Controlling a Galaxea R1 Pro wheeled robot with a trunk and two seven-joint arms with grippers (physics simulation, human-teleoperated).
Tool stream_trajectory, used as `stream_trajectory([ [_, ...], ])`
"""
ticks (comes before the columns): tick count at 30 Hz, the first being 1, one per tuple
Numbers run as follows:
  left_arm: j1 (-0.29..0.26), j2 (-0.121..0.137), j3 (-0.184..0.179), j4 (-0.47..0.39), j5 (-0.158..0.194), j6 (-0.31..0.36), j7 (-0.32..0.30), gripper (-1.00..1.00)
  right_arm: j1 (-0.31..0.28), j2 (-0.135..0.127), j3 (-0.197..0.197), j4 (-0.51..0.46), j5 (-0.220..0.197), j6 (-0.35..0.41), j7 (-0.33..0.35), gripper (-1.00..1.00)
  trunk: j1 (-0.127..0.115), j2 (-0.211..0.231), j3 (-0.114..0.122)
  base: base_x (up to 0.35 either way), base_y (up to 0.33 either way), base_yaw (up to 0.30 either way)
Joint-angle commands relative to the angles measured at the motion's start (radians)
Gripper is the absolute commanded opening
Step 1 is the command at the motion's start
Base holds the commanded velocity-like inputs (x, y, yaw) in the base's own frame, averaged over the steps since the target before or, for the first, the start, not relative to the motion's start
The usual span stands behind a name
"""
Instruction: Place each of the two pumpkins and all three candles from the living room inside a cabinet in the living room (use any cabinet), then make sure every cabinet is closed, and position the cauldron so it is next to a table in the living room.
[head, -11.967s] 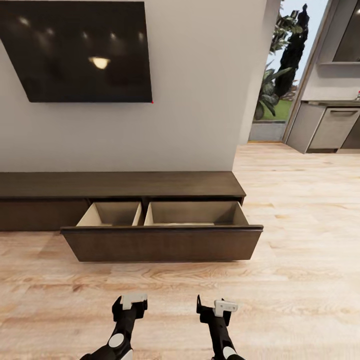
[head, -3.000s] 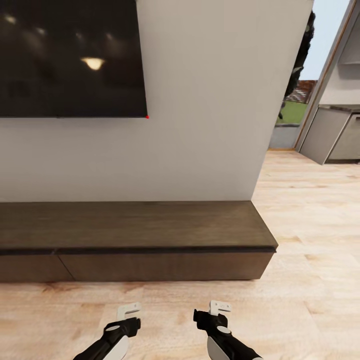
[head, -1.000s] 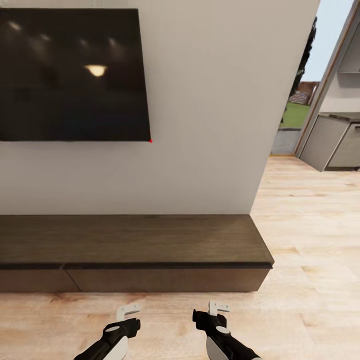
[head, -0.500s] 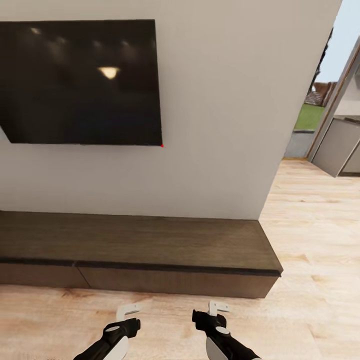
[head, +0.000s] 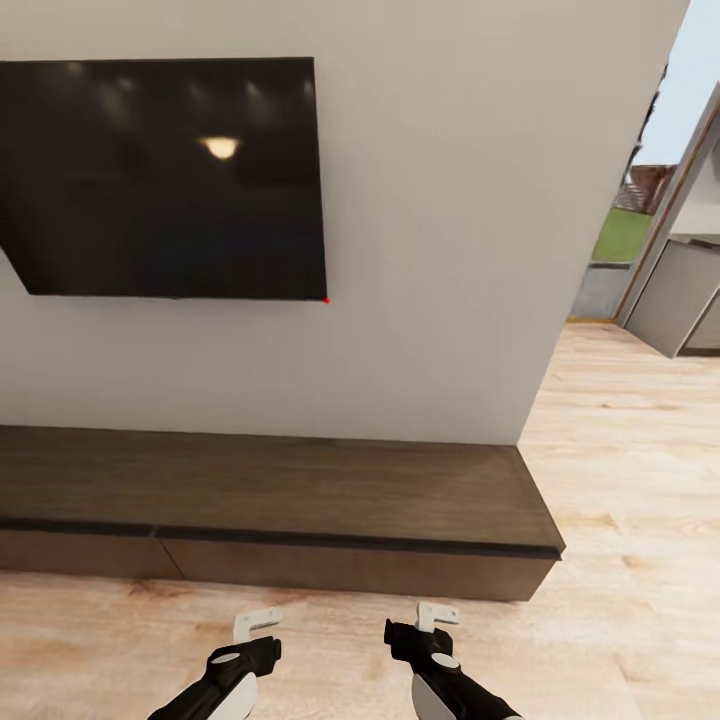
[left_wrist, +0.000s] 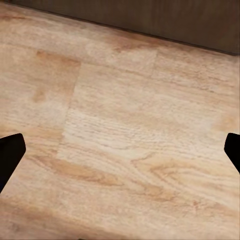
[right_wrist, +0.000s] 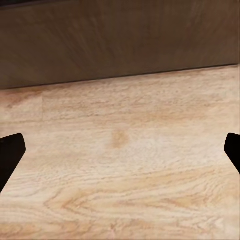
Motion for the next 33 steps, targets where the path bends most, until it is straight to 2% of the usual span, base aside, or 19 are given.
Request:
stream_trajectory([
  [1, -0.001, 0.001, -0.008, -0.002, 0.005, 0.003, 0.009, 1.00, -0.001, 0.000, 0.008, 0.000, -0.011, -0.005, -0.005, 1.00, -0.004, 0.007, 0.002, 0.000, 0.000, 0.000],
  [18, -0.001, 0.001, -0.008, -0.002, 0.005, 0.003, 0.009, 1.00, -0.001, 0.000, 0.008, 0.000, -0.011, -0.005, -0.005, 1.00, -0.069, 0.126, 0.056, 0.000, 0.000, 0.000],
  [33, -0.001, 0.001, -0.008, -0.002, 0.005, 0.001, 0.012, 1.00, -0.001, 0.000, 0.008, 0.001, -0.011, -0.005, -0.005, 1.00, -0.069, 0.126, 0.056, 0.000, 0.000, 0.000],
])
